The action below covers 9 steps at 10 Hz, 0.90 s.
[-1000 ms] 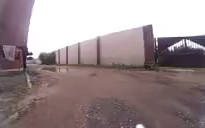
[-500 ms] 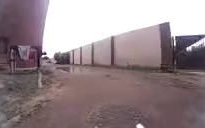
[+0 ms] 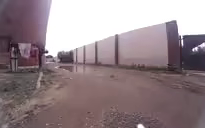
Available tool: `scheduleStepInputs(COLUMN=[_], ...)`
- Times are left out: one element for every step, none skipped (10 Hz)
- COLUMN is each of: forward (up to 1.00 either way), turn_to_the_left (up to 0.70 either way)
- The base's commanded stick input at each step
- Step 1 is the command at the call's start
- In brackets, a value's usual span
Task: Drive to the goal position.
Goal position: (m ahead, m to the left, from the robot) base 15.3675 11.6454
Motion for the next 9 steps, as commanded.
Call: scheduleStepInputs(forward=[0.5, 0.5, 0.5, 0.5, 0.5, 0.5, 0.5, 0.5, 0.5], turn_to_the_left=[0.0, 0.0, 0.0, 0.0, 0.0, 0.0, 0.0, 0.0, 0.0])
